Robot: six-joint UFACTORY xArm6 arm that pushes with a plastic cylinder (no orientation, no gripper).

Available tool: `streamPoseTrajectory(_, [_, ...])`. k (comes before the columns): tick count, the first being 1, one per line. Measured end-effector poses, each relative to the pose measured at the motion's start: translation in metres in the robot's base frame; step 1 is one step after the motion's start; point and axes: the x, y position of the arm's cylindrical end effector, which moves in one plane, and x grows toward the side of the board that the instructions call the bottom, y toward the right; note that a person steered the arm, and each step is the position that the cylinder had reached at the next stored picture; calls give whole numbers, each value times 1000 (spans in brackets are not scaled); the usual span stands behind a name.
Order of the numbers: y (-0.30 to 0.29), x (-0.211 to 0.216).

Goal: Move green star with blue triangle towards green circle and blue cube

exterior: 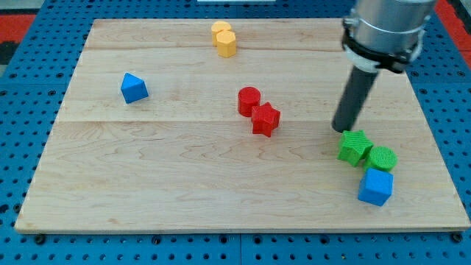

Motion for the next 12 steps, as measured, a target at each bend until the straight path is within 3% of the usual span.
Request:
streamPoseTrajectory(1, [-25,-80])
streamPoseTrajectory(2, [-113,-119])
streamPoseTrajectory(4, [-326,-98])
streamPoseTrajectory(5, [-358,-81])
streamPoseTrajectory(10, [-323,-57])
streamPoseTrajectory(12, [-280,-32])
